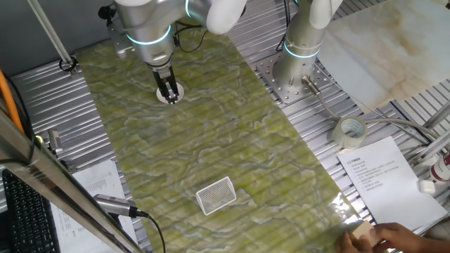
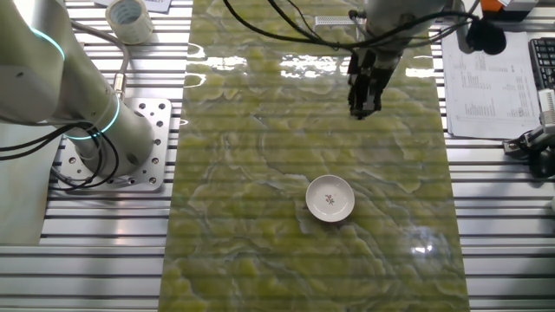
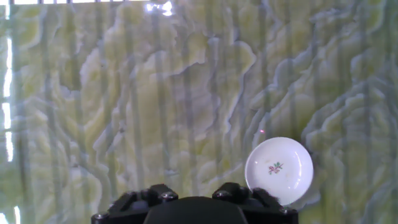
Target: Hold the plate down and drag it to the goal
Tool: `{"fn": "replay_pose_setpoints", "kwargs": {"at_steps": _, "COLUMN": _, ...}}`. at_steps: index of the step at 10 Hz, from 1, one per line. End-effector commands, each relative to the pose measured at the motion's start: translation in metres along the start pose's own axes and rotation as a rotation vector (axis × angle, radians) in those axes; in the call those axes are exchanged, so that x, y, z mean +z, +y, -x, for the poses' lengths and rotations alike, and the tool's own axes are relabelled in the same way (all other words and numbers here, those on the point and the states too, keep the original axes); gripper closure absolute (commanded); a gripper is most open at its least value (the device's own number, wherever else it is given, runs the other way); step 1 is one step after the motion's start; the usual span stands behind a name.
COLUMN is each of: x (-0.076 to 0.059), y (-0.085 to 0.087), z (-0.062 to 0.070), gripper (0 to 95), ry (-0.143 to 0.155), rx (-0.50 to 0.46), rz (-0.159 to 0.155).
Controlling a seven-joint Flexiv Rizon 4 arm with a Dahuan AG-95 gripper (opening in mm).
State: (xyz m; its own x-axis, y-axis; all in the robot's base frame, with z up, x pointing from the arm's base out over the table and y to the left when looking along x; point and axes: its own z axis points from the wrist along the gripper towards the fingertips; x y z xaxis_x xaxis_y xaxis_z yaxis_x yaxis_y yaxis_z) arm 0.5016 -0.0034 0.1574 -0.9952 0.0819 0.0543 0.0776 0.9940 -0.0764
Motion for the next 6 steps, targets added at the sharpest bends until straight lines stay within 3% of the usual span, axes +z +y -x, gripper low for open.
{"fn": "replay_pose_setpoints", "kwargs": {"at_steps": 1, "x": 0.007, "y": -0.001, "z": 0.004, "gripper": 95.0, "ry": -0.001, "rx": 0.000, "rz": -0.002}}
{"fn": "replay_pose_setpoints", "kwargs": {"at_steps": 3, "x": 0.018, "y": -0.002, "z": 0.006, "gripper": 95.0, "ry": 0.017, "rx": -0.022, "rz": -0.007}}
{"fn": "replay_pose_setpoints", "kwargs": {"at_steps": 6, "x": 0.046, "y": -0.005, "z": 0.006, "gripper": 95.0, "ry": 0.037, "rx": -0.044, "rz": -0.003}}
